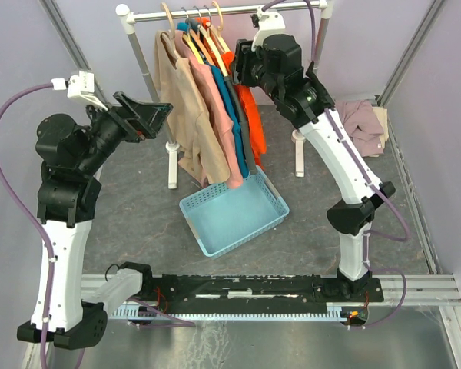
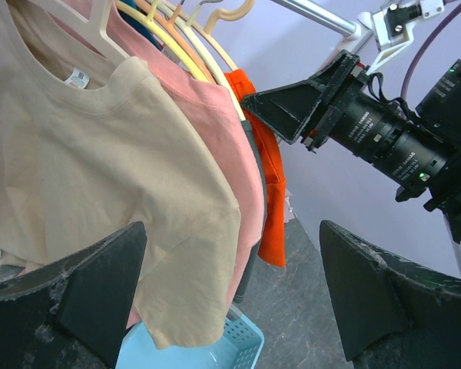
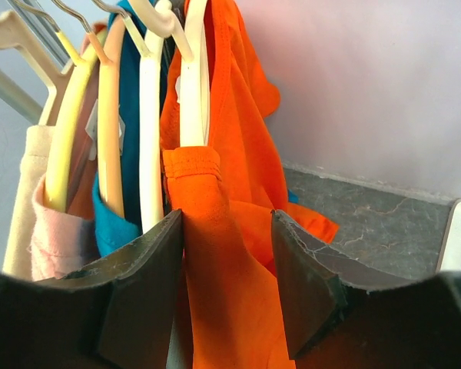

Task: Remove the t-shirt from the hanger
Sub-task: Pick up the hanger from the clothesline.

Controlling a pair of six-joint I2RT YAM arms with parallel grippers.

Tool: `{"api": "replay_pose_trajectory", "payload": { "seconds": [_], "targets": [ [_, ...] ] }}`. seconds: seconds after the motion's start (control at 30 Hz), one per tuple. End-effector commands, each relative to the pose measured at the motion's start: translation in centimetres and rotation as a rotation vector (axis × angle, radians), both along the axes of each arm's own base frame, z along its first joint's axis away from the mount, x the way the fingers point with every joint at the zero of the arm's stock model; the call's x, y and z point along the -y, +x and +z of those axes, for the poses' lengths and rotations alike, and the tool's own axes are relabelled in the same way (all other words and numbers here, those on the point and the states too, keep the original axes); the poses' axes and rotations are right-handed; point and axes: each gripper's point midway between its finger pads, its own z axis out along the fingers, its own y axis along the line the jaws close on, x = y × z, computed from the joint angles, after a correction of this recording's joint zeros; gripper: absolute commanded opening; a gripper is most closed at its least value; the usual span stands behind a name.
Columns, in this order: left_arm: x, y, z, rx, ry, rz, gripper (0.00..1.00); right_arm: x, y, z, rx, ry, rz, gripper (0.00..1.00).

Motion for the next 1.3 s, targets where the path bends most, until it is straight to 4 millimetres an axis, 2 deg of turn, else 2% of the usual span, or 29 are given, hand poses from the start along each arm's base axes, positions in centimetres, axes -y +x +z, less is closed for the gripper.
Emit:
{"api": "replay_pose_trajectory", "payload": {
  "seconds": [0.0,0.33,0.6,0.7,0.9,1.1,1.27],
  "targets": [
    [0.9,-0.5,1.2,0.030,-0.028,-0.054,0.99,0.0,0.5,2.2,0.071,0.036,-0.018,0.57],
    [1.2,-0.1,1.0,0.030,-0.023,-0.068,0.99,-0.6,1.4,1.7,0.077,0.039,-0.014,0.51],
    [1.1,0.1,1.0,0.027,-0.025,-0.060,0.99,-1.0,1.6,2.0,0.091,0.047,-0.002,0.37],
    [0.9,0.4,1.0,0.023,-0.024,-0.050,0.99,-0.9,1.7,2.1,0.097,0.044,-0.002,0.30],
    [0.5,1.5,2.0,0.030,0.007,-0.013,0.99,-0.6,1.4,2.8,0.114,0.041,-0.004,0.02],
    [0.2,3.1,2.3,0.018,0.007,0.022,0.99,0.3,0.8,4.4,0.160,0.034,-0.008,0.01],
    [0.1,4.0,2.7,0.030,0.020,0.031,0.99,2.0,-0.1,7.0,0.213,0.067,-0.023,0.01]
  ]
}}
